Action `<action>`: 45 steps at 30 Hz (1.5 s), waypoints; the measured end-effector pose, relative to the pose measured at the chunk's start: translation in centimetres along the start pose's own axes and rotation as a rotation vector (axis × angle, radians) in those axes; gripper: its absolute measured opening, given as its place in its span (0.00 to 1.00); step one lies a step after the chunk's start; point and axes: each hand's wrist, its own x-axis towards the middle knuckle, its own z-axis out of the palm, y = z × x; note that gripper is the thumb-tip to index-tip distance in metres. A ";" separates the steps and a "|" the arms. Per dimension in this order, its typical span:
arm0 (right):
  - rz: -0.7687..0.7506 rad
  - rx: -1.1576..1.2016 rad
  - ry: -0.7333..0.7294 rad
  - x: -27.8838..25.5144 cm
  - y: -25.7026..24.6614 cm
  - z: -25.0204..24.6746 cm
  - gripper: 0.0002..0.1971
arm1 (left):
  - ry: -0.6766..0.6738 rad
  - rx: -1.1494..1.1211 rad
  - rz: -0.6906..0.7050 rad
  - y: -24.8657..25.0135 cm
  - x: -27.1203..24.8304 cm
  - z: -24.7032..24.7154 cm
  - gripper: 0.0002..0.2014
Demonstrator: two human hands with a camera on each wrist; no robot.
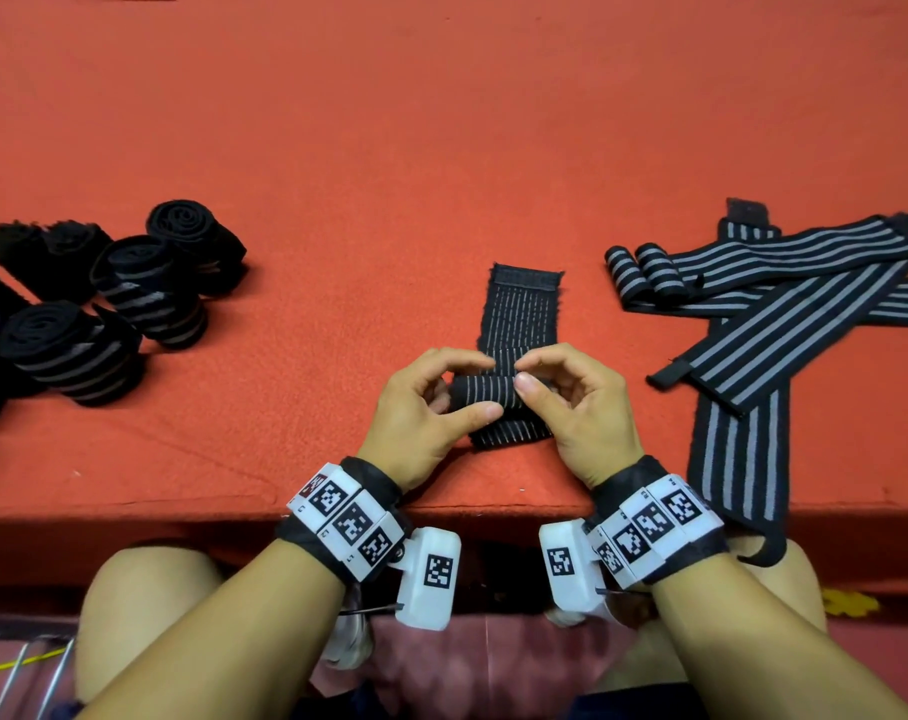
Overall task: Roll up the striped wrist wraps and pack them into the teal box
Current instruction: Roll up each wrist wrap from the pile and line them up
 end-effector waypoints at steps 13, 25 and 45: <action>0.005 -0.077 -0.005 -0.1 -0.1 -0.1 0.12 | 0.041 -0.056 -0.051 -0.1 0.0 0.2 0.14; -0.041 -0.083 -0.058 -0.3 -0.7 -0.2 0.18 | 0.062 -0.111 -0.088 0.2 0.0 0.6 0.03; -0.059 -0.100 -0.030 -0.3 -0.8 -0.5 0.17 | 0.081 -0.074 -0.101 -0.1 -0.1 0.4 0.04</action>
